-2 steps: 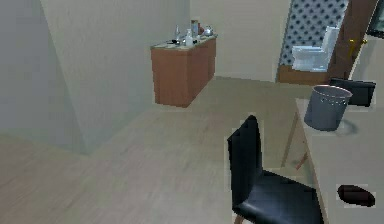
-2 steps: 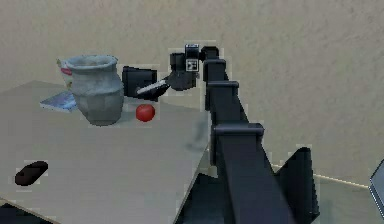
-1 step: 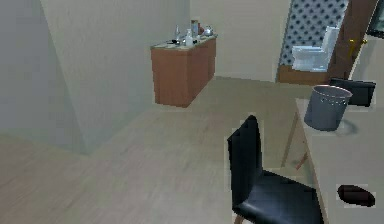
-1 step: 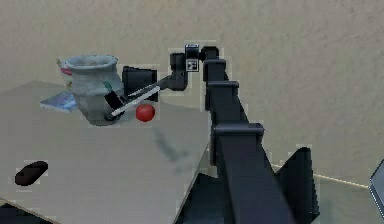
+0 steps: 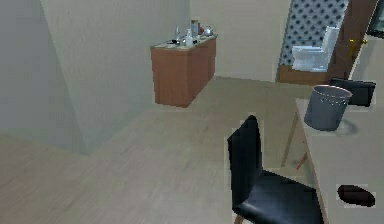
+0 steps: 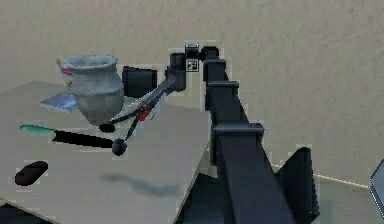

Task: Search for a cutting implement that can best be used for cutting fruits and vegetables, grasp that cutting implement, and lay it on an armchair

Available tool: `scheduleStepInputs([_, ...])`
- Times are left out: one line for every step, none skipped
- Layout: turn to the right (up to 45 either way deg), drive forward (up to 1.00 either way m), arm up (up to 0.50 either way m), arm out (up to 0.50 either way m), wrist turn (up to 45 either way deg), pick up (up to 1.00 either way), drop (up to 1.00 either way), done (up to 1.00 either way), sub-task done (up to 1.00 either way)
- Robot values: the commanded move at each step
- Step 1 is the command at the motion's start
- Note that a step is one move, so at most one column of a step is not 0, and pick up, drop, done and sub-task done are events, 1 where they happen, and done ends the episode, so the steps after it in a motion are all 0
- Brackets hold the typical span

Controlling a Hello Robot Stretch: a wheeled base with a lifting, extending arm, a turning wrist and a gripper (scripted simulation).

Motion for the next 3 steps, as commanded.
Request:
scheduleStepInputs([0.0,0.00,0.00,0.00,-3.0,0.00,0.00,0.00,0.00])
scheduleStepInputs([0.0,0.00,0.00,-0.42,0.0,0.00,0.00,0.00,0.00])
scheduleStepInputs([-45.0,0.00,0.00,0.00,0.0,0.00,0.00,0.00,0.00])
